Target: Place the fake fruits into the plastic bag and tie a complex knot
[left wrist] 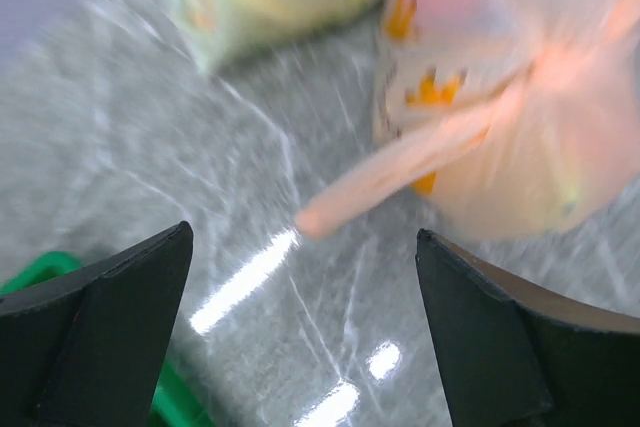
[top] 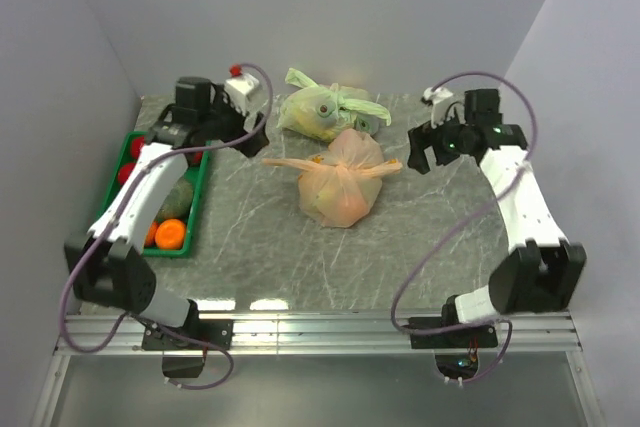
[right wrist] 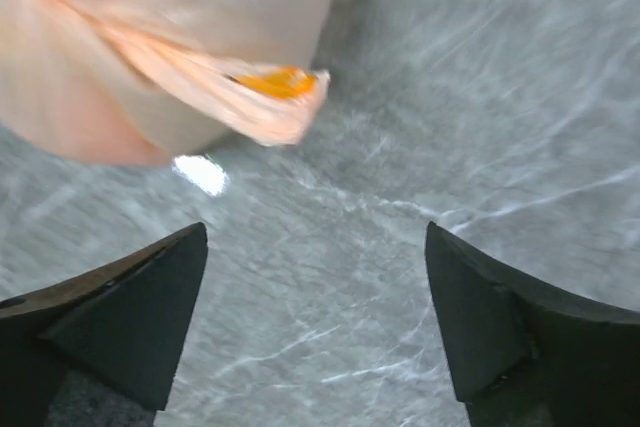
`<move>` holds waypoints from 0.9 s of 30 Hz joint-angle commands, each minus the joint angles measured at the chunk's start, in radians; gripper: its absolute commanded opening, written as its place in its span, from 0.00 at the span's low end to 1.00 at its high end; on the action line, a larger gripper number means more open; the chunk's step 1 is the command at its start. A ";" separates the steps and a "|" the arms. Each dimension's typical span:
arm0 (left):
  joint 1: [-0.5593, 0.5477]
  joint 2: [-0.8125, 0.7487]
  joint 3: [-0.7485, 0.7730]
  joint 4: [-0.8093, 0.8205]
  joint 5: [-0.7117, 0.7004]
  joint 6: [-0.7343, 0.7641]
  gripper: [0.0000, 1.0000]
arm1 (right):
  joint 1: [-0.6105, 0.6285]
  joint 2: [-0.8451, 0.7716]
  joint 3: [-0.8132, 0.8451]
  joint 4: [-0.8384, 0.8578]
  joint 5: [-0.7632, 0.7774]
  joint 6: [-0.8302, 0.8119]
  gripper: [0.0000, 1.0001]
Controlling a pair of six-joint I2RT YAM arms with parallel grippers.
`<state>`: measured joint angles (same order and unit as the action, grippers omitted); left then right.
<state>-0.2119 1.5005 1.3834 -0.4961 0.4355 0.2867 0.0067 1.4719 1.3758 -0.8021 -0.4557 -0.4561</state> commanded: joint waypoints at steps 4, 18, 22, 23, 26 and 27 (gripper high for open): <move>0.032 -0.154 0.120 -0.179 -0.078 -0.236 0.99 | -0.040 -0.206 -0.010 -0.025 -0.021 0.230 1.00; 0.040 -0.442 -0.306 -0.159 -0.205 -0.362 0.99 | -0.039 -0.461 -0.357 0.107 -0.127 0.428 1.00; 0.040 -0.465 -0.376 -0.142 -0.207 -0.394 0.99 | -0.037 -0.492 -0.425 0.142 -0.138 0.485 1.00; 0.040 -0.465 -0.380 -0.148 -0.213 -0.399 0.99 | -0.039 -0.498 -0.431 0.147 -0.141 0.499 1.00; 0.040 -0.476 -0.397 -0.151 -0.216 -0.403 1.00 | -0.036 -0.515 -0.452 0.147 -0.161 0.510 1.00; 0.042 -0.482 -0.408 -0.151 -0.215 -0.405 0.99 | -0.036 -0.519 -0.458 0.150 -0.161 0.514 1.00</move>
<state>-0.1726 1.0554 0.9897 -0.6762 0.2367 -0.0898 -0.0311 0.9749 0.9360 -0.6998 -0.5949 0.0139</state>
